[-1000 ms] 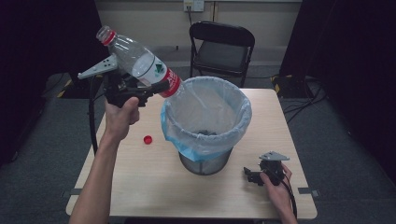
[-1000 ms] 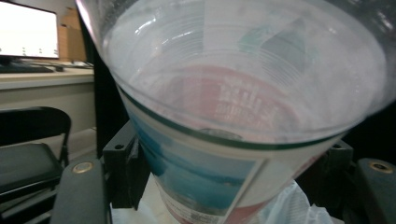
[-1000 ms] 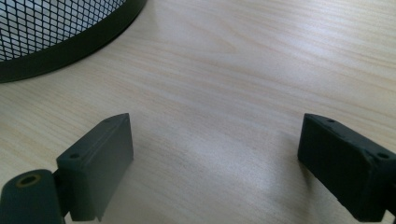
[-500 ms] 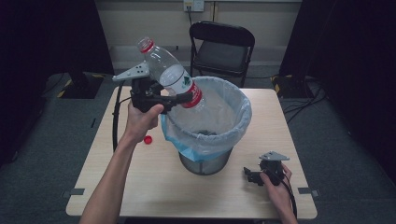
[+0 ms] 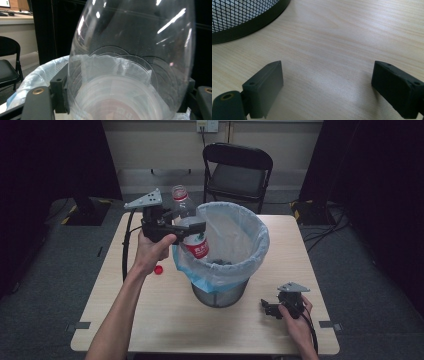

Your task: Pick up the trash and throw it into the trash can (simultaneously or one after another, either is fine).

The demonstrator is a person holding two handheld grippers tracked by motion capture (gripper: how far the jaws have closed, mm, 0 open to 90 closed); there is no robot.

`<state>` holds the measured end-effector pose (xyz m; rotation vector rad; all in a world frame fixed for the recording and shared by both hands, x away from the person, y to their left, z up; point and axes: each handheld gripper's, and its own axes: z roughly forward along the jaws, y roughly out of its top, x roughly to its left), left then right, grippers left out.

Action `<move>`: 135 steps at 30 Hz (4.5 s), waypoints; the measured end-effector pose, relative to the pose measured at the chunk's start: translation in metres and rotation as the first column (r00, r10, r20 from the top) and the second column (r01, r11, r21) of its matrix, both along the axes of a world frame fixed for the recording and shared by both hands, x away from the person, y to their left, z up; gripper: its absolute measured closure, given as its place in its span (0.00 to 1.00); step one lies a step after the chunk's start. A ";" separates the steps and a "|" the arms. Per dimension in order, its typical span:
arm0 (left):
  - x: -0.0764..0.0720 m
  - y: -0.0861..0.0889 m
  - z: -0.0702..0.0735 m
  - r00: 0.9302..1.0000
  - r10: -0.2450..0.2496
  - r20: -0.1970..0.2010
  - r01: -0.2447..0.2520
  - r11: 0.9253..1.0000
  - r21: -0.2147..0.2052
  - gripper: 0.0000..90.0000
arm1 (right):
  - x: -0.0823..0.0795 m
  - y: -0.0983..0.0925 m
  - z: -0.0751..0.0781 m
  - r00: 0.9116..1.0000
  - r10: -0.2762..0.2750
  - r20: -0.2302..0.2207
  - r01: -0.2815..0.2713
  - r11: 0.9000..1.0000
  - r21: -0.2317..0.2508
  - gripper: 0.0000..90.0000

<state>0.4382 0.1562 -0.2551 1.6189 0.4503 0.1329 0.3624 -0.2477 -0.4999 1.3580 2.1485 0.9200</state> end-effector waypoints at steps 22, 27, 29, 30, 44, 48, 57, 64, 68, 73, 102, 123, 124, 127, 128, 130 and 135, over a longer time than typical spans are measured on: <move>-0.002 0.024 -0.002 0.996 0.083 0.016 -0.083 0.996 0.021 0.26 | 0.000 0.000 0.000 1.000 0.001 0.002 -0.001 1.000 -0.001 0.11; -0.004 0.045 -0.007 0.992 0.125 0.020 -0.125 0.992 0.025 0.25 | 0.000 0.000 0.000 1.000 -0.001 0.000 0.001 1.000 0.001 0.11; -0.006 0.052 -0.009 0.990 0.138 0.017 -0.138 0.990 0.025 0.25 | 0.000 0.000 0.000 1.000 -0.001 0.000 0.001 1.000 0.001 0.11; -0.006 0.052 -0.009 0.990 0.138 0.017 -0.138 0.990 0.025 0.25 | 0.000 0.000 0.000 1.000 -0.001 0.000 0.001 1.000 0.001 0.11; -0.009 0.096 -0.042 0.970 0.242 -0.016 -0.240 0.966 0.093 0.27 | 0.000 0.000 0.000 1.000 -0.001 0.000 0.001 1.000 0.001 0.11; -0.008 0.108 -0.057 0.963 0.268 -0.038 -0.262 0.959 0.107 0.30 | 0.000 0.000 0.000 1.000 0.000 0.002 0.000 1.000 0.000 0.11; -0.005 0.126 -0.101 0.931 0.355 -0.080 -0.333 0.919 0.211 0.30 | 0.000 0.000 0.000 1.000 0.000 0.000 0.000 1.000 0.002 0.10; -0.001 0.127 -0.127 0.915 0.392 -0.094 -0.350 0.889 0.296 0.32 | 0.000 0.000 0.000 1.000 -0.001 0.000 0.001 1.000 0.001 0.11; 0.004 0.129 -0.146 0.906 0.403 -0.128 -0.340 0.875 0.345 0.34 | 0.000 0.000 0.000 1.000 0.000 0.002 0.000 1.000 -0.001 0.11; 0.012 0.130 -0.167 0.897 0.411 -0.161 -0.324 0.860 0.393 0.35 | 0.000 0.000 0.000 1.000 -0.001 0.000 0.001 1.000 0.000 0.11; 0.041 0.104 -0.234 0.872 0.456 -0.177 -0.266 0.746 0.611 0.53 | 0.000 0.000 0.000 1.000 -0.001 0.000 0.001 1.000 0.001 0.10; 0.029 0.099 -0.235 0.874 0.467 -0.132 -0.298 0.731 0.613 0.66 | 0.000 0.000 0.000 1.000 0.001 0.001 -0.001 1.000 0.002 0.11; 0.029 0.099 -0.235 0.874 0.467 -0.132 -0.298 0.731 0.613 0.66 | 0.000 0.000 0.000 1.000 0.001 0.001 -0.001 1.000 0.002 0.11; 0.029 0.103 -0.237 0.870 0.463 -0.168 -0.294 0.762 0.577 0.66 | 0.000 0.000 0.000 1.000 -0.001 0.000 0.001 1.000 0.001 0.11; 0.029 0.103 -0.237 0.870 0.463 -0.168 -0.294 0.762 0.577 0.66 | 0.000 0.000 0.000 1.000 0.002 0.002 -0.002 1.000 0.001 0.11; 0.028 0.104 -0.237 0.870 0.462 -0.171 -0.296 0.767 0.568 0.66 | 0.000 0.000 0.000 1.000 -0.001 0.000 0.001 1.000 0.001 0.11; 0.026 0.106 -0.234 0.870 0.457 -0.185 -0.298 0.786 0.541 0.66 | 0.000 0.000 0.000 1.000 -0.001 0.000 0.001 1.000 0.001 0.11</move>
